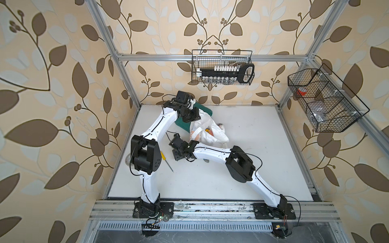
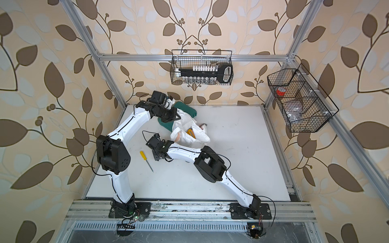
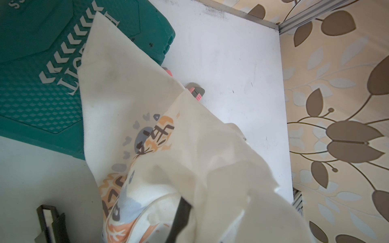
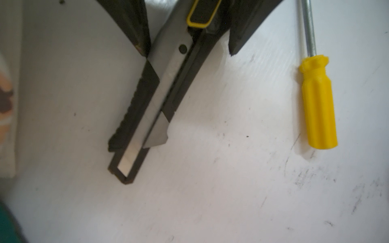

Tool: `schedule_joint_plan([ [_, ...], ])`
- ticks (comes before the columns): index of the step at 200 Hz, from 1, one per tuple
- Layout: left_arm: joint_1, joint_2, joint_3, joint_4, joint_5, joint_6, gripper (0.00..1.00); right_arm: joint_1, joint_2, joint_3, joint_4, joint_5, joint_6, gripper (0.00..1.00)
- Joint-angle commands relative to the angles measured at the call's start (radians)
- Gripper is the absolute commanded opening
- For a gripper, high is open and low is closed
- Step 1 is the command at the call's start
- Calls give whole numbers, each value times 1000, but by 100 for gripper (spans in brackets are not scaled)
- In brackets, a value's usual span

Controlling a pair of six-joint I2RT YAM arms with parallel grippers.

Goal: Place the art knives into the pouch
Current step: Pick up the utility knife at the center of the board.

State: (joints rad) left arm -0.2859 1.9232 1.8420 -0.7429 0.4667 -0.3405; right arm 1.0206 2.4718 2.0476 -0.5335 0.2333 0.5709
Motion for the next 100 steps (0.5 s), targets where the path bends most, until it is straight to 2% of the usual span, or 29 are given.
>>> schedule_joint_plan([
  [1,13,-24,-2,46,15,16,0,-3,10,-31,-85,30,-21,53],
  [43,13,-22,-3,51,20,13,0,-1,-22,-102,-102,-3,-41,39],
  [100,14,-22,-9,49,16,14,0,19,-190,-301,-91,-2,-84,36],
])
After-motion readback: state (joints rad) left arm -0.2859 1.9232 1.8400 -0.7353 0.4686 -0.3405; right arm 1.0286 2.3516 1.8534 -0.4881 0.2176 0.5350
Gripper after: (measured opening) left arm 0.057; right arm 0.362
